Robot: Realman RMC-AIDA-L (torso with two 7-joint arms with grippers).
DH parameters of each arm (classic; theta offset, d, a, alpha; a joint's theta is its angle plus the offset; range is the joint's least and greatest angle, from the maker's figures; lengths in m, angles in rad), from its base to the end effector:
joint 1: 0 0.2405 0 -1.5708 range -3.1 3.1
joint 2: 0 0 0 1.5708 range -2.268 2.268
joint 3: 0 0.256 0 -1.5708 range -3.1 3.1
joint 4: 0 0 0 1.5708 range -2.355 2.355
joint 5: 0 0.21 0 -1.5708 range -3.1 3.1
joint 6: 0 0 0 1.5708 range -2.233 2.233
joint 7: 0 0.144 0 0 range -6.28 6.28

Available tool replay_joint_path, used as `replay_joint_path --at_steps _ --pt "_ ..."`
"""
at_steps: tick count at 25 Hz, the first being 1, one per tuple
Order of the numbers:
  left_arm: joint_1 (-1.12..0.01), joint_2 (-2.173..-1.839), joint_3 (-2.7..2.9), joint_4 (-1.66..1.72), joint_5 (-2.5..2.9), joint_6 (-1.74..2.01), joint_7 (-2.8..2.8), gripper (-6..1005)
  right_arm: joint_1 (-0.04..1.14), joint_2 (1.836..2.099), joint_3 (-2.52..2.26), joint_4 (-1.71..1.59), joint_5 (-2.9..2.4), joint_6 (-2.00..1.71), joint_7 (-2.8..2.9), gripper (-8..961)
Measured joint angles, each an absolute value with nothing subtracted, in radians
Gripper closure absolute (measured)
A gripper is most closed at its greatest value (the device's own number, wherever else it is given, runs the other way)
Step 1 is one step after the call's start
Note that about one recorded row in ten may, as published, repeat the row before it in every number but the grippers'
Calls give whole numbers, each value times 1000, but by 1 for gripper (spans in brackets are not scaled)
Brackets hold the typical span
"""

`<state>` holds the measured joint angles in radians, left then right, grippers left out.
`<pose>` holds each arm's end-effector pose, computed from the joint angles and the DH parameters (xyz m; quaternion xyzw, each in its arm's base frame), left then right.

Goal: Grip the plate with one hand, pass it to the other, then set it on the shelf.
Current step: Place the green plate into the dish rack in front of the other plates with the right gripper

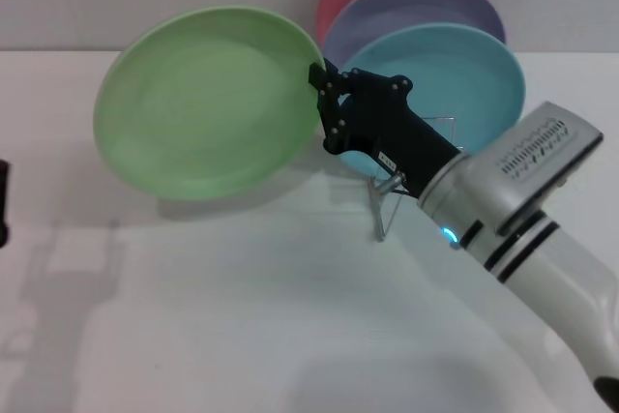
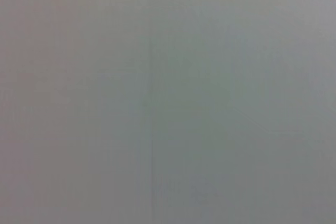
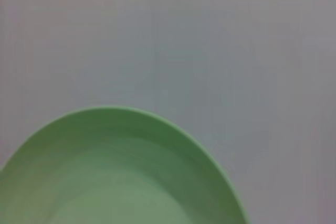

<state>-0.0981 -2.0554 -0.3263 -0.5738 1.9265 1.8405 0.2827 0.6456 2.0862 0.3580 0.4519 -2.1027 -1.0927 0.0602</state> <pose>-0.2736 0.1938 -0.0089 -0.5722 -0.0859 -0.4288 0.6937 0.1803 0.3436 -0.1065 -0.8159 0.1347 0.3893 0.4057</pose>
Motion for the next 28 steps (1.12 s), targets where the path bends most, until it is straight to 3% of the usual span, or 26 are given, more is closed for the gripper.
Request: replay_joint_path --at_steps 17,28 --pt "-143 -2061 -394 -417 1932 1758 60 353 325 2083 431 536 -2110 -1484 -109 931" --pt "-159 -2059 -390 -416 1935 1736 56 353 255 2080 459 455 -2108 -1535 -101 919"
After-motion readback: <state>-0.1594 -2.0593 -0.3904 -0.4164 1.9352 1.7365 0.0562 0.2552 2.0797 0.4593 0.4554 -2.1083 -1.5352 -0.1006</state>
